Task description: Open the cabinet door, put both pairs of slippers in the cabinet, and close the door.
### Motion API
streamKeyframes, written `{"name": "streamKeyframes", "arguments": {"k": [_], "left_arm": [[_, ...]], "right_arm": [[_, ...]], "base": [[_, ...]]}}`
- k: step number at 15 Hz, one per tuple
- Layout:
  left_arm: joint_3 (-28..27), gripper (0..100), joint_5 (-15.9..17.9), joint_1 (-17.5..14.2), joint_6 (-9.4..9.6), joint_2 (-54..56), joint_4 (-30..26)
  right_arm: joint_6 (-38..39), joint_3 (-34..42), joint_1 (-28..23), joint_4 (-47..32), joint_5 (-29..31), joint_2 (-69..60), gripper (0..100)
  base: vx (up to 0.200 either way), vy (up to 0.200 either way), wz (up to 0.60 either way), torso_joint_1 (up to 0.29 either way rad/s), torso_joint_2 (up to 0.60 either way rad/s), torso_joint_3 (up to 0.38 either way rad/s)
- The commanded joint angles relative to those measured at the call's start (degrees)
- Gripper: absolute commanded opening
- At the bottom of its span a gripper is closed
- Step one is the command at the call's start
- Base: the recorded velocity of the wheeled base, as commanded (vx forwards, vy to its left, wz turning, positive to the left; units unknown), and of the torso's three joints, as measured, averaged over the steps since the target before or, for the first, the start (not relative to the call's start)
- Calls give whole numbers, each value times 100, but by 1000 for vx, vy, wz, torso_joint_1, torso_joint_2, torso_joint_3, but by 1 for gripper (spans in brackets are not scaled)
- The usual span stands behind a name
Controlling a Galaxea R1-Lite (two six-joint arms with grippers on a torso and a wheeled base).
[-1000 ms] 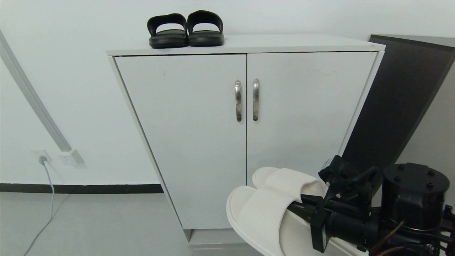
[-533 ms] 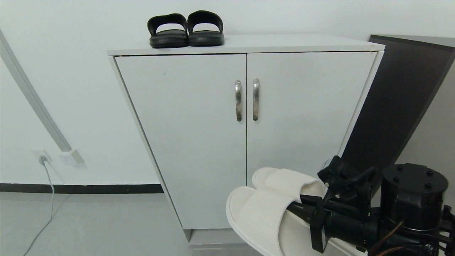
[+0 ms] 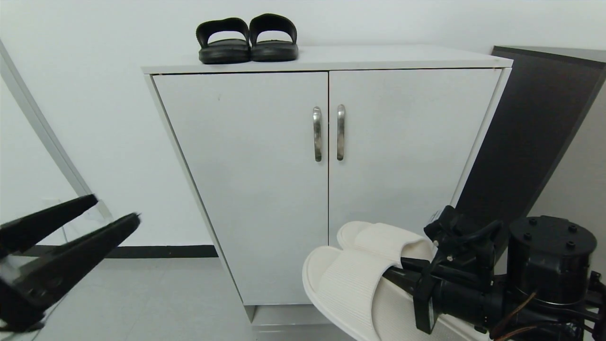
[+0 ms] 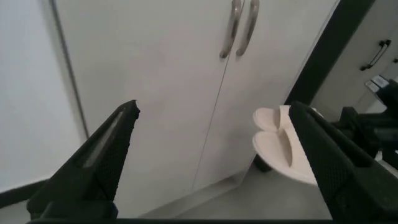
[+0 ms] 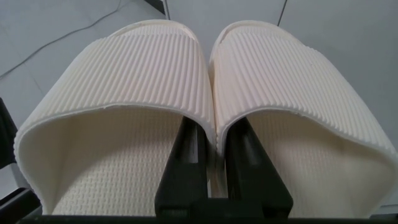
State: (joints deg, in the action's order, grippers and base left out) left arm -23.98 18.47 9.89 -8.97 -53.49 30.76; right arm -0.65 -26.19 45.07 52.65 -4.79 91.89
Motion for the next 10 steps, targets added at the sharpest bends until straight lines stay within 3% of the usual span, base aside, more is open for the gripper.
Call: {"name": "streamKeyframes", "arguments": {"k": [1,3,5,7,10], "left_arm": [[-854,100,183,690,-26,-1796,677],[-1276,100,87,1393,-43,-2051,660],[-1689,100,-291,2044,-43,-2394,501],[-2146,100,-405,2439,-43,-2781,370],[-2717,100,-344,2650,-43,-3370,334]], "right_arm": [[-6,-27,2,0,-4,39,0],[3,17,-7,0,-13,57,0],[29,26,-7,8,-22,57,0],[21,52,2,0,-13,110,0],[21,122,2,26,-31,136,0]], "base": [[0,0,0,0,0,0],[0,0,0,0,0,0],[0,0,0,0,0,0],[0,0,0,0,0,0],[0,0,0,0,0,0]]}}
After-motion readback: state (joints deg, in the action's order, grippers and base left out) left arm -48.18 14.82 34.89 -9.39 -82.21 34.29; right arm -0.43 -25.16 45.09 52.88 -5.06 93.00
